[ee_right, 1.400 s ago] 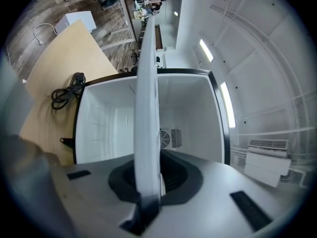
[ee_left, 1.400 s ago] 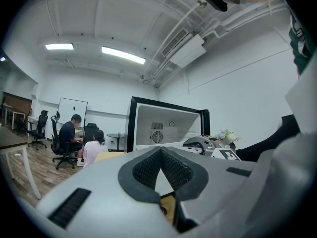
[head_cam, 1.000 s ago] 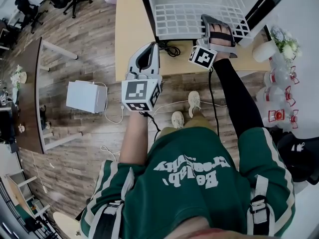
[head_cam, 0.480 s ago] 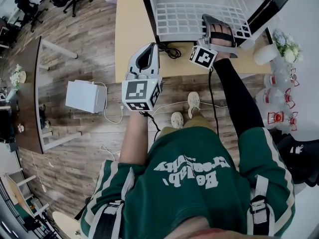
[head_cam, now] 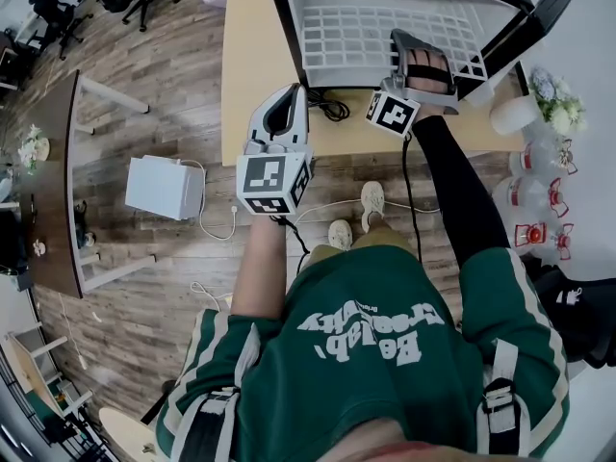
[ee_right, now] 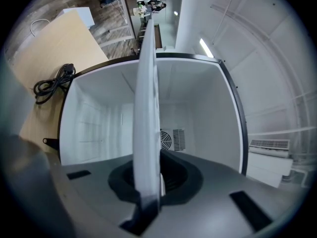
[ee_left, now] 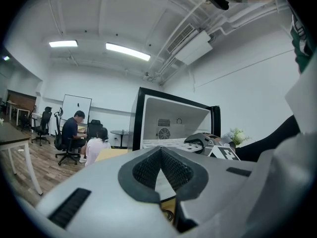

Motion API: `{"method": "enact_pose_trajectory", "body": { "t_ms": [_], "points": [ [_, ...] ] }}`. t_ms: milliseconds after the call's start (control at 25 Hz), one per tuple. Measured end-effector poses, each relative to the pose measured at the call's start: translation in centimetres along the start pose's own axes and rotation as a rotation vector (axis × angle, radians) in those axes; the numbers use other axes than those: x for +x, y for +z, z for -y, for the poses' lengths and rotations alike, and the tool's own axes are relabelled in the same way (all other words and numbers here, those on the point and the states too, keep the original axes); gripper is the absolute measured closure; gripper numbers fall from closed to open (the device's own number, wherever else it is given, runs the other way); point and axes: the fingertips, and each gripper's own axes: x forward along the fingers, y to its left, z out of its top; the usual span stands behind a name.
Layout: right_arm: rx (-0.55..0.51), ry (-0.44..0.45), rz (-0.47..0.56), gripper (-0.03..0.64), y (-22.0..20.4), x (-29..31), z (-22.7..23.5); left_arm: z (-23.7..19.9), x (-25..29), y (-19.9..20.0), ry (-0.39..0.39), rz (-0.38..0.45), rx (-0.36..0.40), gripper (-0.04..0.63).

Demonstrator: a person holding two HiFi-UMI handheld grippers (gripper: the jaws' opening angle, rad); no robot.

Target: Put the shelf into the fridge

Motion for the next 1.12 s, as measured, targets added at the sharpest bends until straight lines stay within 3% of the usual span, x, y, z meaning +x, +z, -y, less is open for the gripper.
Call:
{"method": "enact_pose_trajectory", "body": {
  "t_ms": [840,1120],
  "points": [
    [0.006,-0.011,0.021,0.586,0.0,4.1,0.1,-1.2,4.5,-0.5,0.02,-0.014,-0.014,0.595],
    [0.001,-0.018,0.021,0.586,0.1,5.5,0.2,-2.3,5.5,-0.8,0.062,-0.02,0.0,0.595]
  ]
}}
